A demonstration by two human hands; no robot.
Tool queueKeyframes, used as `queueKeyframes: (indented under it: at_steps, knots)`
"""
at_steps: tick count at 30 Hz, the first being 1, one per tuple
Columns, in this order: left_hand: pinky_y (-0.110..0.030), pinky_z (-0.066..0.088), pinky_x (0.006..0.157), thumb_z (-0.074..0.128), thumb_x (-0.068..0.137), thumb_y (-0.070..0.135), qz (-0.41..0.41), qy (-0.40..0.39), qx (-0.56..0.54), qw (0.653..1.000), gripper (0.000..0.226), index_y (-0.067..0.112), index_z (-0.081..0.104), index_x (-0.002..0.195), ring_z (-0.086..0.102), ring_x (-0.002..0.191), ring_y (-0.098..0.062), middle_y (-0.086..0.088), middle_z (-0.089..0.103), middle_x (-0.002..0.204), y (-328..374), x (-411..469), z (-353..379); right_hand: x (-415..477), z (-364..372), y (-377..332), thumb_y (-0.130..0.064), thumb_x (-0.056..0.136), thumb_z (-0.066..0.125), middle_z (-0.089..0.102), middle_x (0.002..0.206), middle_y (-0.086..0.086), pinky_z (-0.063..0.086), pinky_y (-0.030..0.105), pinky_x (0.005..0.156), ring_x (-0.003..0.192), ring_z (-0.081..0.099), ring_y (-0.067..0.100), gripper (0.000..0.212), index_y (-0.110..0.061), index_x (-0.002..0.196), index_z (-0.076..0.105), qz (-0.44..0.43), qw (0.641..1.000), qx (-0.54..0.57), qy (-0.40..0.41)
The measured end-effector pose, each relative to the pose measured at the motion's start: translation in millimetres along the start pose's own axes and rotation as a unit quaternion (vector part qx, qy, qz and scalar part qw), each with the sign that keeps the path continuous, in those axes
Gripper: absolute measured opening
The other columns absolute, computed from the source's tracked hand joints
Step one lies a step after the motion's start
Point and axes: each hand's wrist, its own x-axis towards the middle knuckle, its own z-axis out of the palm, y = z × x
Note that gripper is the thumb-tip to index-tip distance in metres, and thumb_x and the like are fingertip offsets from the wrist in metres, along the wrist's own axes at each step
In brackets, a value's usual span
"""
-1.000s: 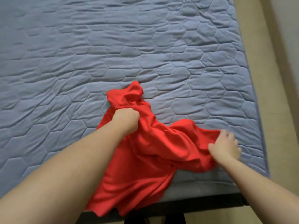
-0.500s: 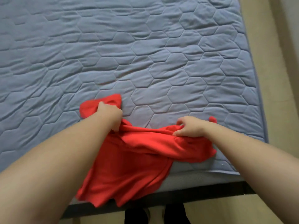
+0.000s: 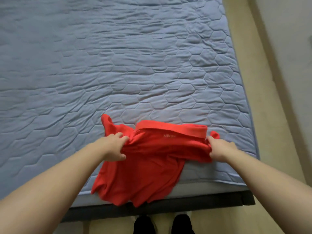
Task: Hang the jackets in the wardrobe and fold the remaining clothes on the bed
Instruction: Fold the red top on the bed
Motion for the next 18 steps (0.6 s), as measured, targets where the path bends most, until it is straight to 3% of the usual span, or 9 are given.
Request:
queueKeyframes:
  at_steps: [1, 3, 6, 8, 11, 13, 15, 17, 18]
  knots:
    - [-0.037, 0.039, 0.103, 0.056, 0.087, 0.044, -0.023, -0.057, -0.019, 0.998, 0.066, 0.020, 0.030, 0.143, 0.043, 0.128, -0.028, -0.008, 0.036, 0.144, -1.2, 1.6, 7.5, 1.5, 6.0, -2.6, -0.030, 0.086, 0.056, 0.056, 0.129, 0.007, 0.043, 0.038, 0.097, 0.119, 0.054, 0.027, 0.041, -0.021, 0.124, 0.043, 0.003, 0.998, 0.001, -0.060]
    - [-0.034, 0.043, 0.096, 0.051, 0.089, 0.042, -0.050, -0.041, -0.024, 0.998, 0.049, 0.018, 0.045, 0.132, 0.051, 0.122, -0.027, -0.010, 0.051, 0.135, 1.3, 11.5, 22.5, 10.3, 20.2, -10.2, -0.036, 0.085, 0.057, 0.053, 0.132, 0.009, 0.043, 0.039, 0.099, 0.121, 0.052, 0.028, 0.046, -0.018, 0.126, 0.045, -0.005, 0.997, 0.032, -0.073]
    - [-0.034, 0.046, 0.083, 0.047, 0.090, 0.034, -0.077, 0.100, -0.070, 0.990, 0.027, 0.019, 0.057, 0.110, 0.059, 0.109, -0.029, -0.011, 0.062, 0.120, 16.0, 30.4, 35.9, 25.1, 38.7, -26.4, -0.030, 0.082, 0.059, 0.041, 0.141, 0.007, 0.039, 0.042, 0.098, 0.128, 0.041, 0.028, 0.062, -0.020, 0.137, 0.035, -0.026, 0.994, 0.060, 0.092]
    - [-0.034, 0.046, 0.080, 0.047, 0.089, 0.030, -0.072, 0.129, -0.177, 0.973, 0.018, 0.021, 0.059, 0.099, 0.061, 0.102, -0.030, -0.011, 0.065, 0.111, 33.4, 40.5, 40.4, 34.0, 44.6, -35.3, -0.027, 0.080, 0.062, 0.027, 0.152, 0.003, 0.035, 0.045, 0.103, 0.137, 0.030, 0.024, 0.074, -0.026, 0.145, 0.026, -0.072, 0.986, 0.036, 0.145]
    - [-0.033, 0.050, 0.082, 0.049, 0.087, 0.025, -0.040, 0.089, -0.311, 0.945, 0.012, 0.023, 0.061, 0.089, 0.064, 0.093, -0.026, -0.007, 0.069, 0.101, 64.2, 51.1, 49.0, 45.5, 51.0, -46.7, -0.024, 0.083, 0.060, 0.009, 0.158, 0.006, 0.029, 0.049, 0.107, 0.142, 0.020, 0.026, 0.074, -0.030, 0.147, 0.024, -0.076, 0.995, -0.021, 0.068]
    - [-0.032, 0.053, 0.080, 0.050, 0.086, 0.020, -0.033, 0.077, -0.379, 0.921, 0.012, 0.020, 0.061, 0.087, 0.066, 0.088, -0.025, -0.007, 0.071, 0.096, 81.0, 56.0, 53.1, 55.3, 54.1, -50.7, -0.024, 0.086, 0.057, 0.021, 0.152, 0.016, 0.033, 0.048, 0.105, 0.136, 0.031, 0.034, 0.058, -0.027, 0.140, 0.036, -0.009, 1.000, 0.004, 0.015]
    - [-0.024, 0.053, 0.065, 0.050, 0.086, 0.016, -0.036, 0.058, -0.459, 0.886, 0.011, 0.018, 0.060, 0.081, 0.067, 0.074, -0.023, -0.007, 0.071, 0.087, 95.8, 58.7, 56.7, 58.3, 54.0, -51.8, -0.021, 0.088, 0.053, 0.041, 0.139, 0.019, 0.039, 0.041, 0.103, 0.127, 0.042, 0.036, 0.040, -0.018, 0.128, 0.050, 0.025, 0.998, 0.054, -0.018]
    - [-0.015, 0.044, 0.047, 0.050, 0.088, 0.016, -0.050, 0.031, -0.532, 0.845, 0.013, 0.020, 0.057, 0.077, 0.062, 0.059, -0.015, -0.005, 0.069, 0.083, 109.0, 56.9, 56.6, 53.5, 51.9, -51.7, -0.019, 0.086, 0.055, 0.059, 0.122, 0.017, 0.044, 0.031, 0.089, 0.115, 0.053, 0.033, 0.012, -0.014, 0.095, 0.062, -0.015, 0.996, 0.088, 0.003]
    - [-0.015, 0.042, 0.046, 0.050, 0.090, 0.016, -0.059, 0.016, -0.569, 0.820, 0.014, 0.020, 0.056, 0.078, 0.059, 0.058, -0.012, -0.004, 0.067, 0.084, 114.6, 54.7, 54.7, 45.7, 49.1, -52.5, -0.020, 0.084, 0.059, 0.065, 0.110, 0.016, 0.042, 0.029, 0.079, 0.106, 0.058, 0.031, 0.009, -0.018, 0.075, 0.057, -0.048, 0.994, 0.101, 0.019]
